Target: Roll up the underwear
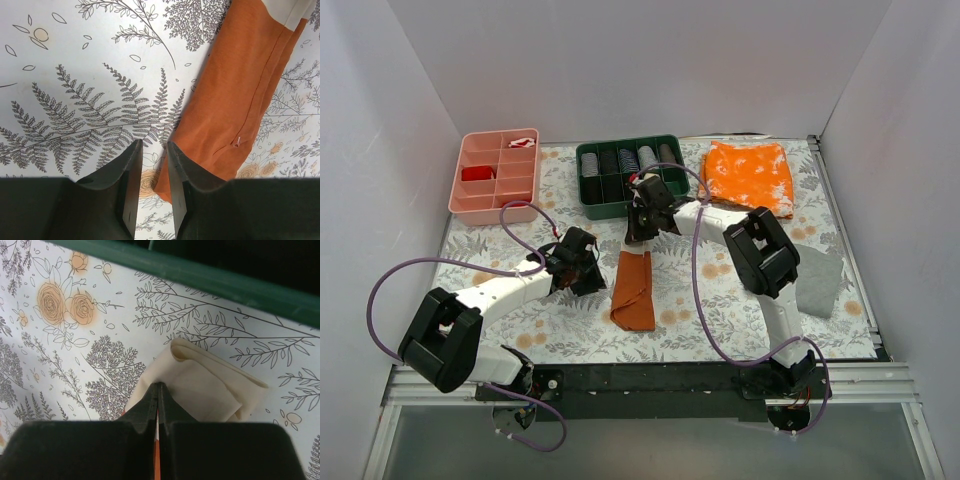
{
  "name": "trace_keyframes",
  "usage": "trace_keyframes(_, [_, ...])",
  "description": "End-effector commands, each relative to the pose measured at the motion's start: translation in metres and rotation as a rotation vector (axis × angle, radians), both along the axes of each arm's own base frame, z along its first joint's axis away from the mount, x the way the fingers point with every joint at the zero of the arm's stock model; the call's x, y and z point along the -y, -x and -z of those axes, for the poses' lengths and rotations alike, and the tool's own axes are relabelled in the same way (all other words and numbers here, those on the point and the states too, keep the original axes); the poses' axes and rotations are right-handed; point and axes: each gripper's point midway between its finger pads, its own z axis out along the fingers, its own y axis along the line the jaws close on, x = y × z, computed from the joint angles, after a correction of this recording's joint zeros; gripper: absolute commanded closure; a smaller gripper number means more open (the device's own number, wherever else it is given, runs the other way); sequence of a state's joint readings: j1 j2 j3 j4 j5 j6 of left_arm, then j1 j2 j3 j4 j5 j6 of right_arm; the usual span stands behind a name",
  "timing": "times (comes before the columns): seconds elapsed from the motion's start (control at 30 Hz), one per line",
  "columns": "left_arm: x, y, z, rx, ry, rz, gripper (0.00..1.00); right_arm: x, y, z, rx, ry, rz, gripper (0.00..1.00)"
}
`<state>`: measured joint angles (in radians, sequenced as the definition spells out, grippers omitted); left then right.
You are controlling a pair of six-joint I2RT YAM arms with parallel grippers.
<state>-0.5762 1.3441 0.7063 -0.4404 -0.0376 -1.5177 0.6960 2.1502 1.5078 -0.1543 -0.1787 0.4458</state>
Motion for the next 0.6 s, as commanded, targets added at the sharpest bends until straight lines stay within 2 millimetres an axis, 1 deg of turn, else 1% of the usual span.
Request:
trace_keyframes(0.0, [0.004, -0.008, -0.017, 0.05, 0.021, 0.006, 0.74, -0.003, -0.005, -0.001, 0.021, 0.007, -0.011, 0.99])
trace_keyframes(0.1, [0.005, -0.009, -0.018, 0.053, 0.024, 0.007, 0.74, -0.001, -0.006, -0.012, 0.056, -0.004, -0.012, 0.99])
trace_keyframes(0.13, [0.005, -0.008, -0.018, 0.053, 0.025, 0.009, 0.73, -0.004, -0.008, -0.024, 0.08, -0.027, -0.018, 0.99])
trace_keyframes(0.2, [0.006, -0.009, -0.019, 0.056, 0.029, 0.008, 0.74, -0.005, -0.007, -0.039, 0.112, -0.049, -0.041, 0.99])
trace_keyframes(0.23, [0.006, -0.009, -0.02, 0.056, 0.031, 0.009, 0.73, -0.008, -0.009, -0.059, 0.151, -0.083, -0.047, 0.96])
trace_keyframes(0.27, [0.007, -0.01, -0.022, 0.062, 0.035, 0.011, 0.73, -0.008, -0.01, -0.071, 0.177, -0.098, -0.053, 0.94])
trace_keyframes(0.3, [0.007, -0.011, -0.023, 0.065, 0.037, 0.011, 0.71, -0.006, -0.008, -0.077, 0.191, -0.103, -0.051, 0.9])
trace_keyframes(0.33, [0.008, -0.011, -0.023, 0.065, 0.039, 0.012, 0.68, -0.005, -0.008, -0.099, 0.232, -0.128, -0.045, 0.82])
trace_keyframes(0.37, [0.009, -0.012, -0.025, 0.068, 0.043, 0.017, 0.66, -0.001, -0.009, -0.107, 0.249, -0.128, -0.034, 0.78])
trace_keyframes(0.4, [0.01, -0.012, -0.026, 0.068, 0.046, 0.019, 0.62, 0.007, -0.012, -0.11, 0.267, -0.101, 0.001, 0.73])
trace_keyframes(0.43, [0.011, -0.012, -0.027, 0.07, 0.049, 0.022, 0.59, 0.016, -0.01, -0.118, 0.279, -0.09, 0.023, 0.63])
trace_keyframes(0.47, [0.012, -0.012, -0.028, 0.072, 0.054, 0.026, 0.55, 0.025, -0.005, -0.114, 0.261, -0.057, 0.04, 0.57])
trace_keyframes(0.5, [0.014, -0.012, -0.029, 0.07, 0.063, 0.037, 0.49, 0.038, -0.007, -0.112, 0.26, -0.024, 0.08, 0.53])
trace_keyframes(0.53, [0.015, -0.012, -0.028, 0.068, 0.063, 0.041, 0.46, 0.05, 0.001, -0.107, 0.241, 0.004, 0.1, 0.47])
trace_keyframes(0.57, [0.015, -0.012, -0.028, 0.067, 0.062, 0.043, 0.44, 0.06, 0.007, -0.101, 0.219, 0.027, 0.109, 0.44])
